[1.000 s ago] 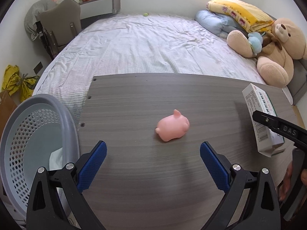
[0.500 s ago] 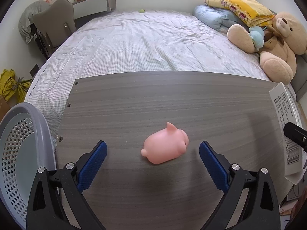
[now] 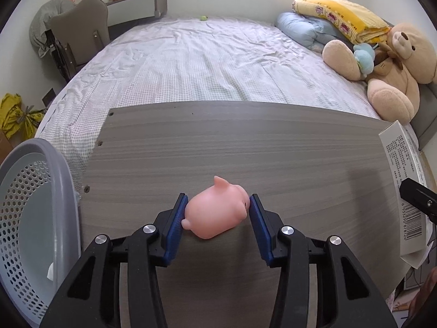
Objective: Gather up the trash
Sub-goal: 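Carry the pig and medicine box in both grippers over the basket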
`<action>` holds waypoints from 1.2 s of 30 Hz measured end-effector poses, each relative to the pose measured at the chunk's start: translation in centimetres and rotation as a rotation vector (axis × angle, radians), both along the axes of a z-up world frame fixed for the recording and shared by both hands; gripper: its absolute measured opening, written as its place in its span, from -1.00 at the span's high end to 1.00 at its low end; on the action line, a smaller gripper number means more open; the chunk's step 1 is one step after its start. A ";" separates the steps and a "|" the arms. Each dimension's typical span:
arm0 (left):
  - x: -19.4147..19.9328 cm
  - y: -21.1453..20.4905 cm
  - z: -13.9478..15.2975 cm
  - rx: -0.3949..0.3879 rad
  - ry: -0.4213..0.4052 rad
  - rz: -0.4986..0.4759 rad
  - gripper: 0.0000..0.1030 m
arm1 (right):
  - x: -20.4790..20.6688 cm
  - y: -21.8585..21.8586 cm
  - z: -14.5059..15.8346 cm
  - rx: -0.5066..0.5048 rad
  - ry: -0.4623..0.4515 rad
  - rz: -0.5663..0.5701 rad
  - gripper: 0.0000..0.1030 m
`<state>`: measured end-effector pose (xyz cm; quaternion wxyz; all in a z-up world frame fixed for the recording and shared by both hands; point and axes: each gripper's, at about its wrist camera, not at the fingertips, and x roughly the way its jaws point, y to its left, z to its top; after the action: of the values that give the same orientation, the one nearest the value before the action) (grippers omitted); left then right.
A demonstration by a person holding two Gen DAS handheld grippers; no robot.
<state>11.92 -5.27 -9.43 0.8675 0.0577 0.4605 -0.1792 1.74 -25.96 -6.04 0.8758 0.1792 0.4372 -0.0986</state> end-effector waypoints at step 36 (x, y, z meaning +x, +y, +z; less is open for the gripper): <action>-2.8 27.1 6.2 0.052 -0.125 0.516 0.13 | 11.9 31.0 3.1 0.022 -0.092 0.693 -0.49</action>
<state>9.16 21.84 -3.19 0.9095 -0.0283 0.4098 0.0639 13.68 5.07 -2.91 0.8740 0.0337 0.4331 0.2175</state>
